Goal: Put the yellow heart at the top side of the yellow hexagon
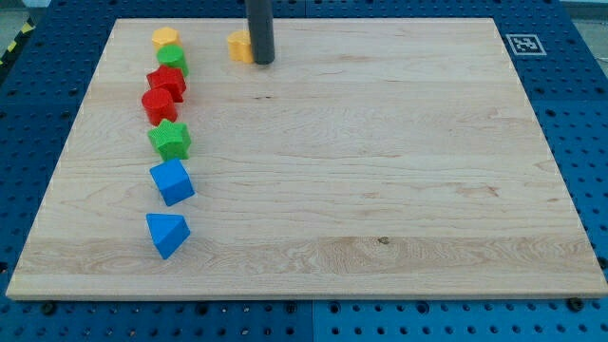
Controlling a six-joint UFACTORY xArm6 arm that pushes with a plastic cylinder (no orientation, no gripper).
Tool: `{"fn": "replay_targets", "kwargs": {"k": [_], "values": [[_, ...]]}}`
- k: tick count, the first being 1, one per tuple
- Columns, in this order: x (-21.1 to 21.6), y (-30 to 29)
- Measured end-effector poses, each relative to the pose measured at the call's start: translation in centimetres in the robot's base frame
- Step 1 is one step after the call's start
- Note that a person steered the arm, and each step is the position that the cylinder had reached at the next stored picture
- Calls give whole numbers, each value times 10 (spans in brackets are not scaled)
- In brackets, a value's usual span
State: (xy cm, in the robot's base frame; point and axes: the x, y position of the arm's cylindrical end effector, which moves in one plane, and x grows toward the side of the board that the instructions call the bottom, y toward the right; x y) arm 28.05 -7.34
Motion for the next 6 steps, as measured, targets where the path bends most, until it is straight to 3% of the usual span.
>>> {"fn": "replay_targets", "kwargs": {"k": [3, 6], "values": [[-30, -47], [-47, -21]]}}
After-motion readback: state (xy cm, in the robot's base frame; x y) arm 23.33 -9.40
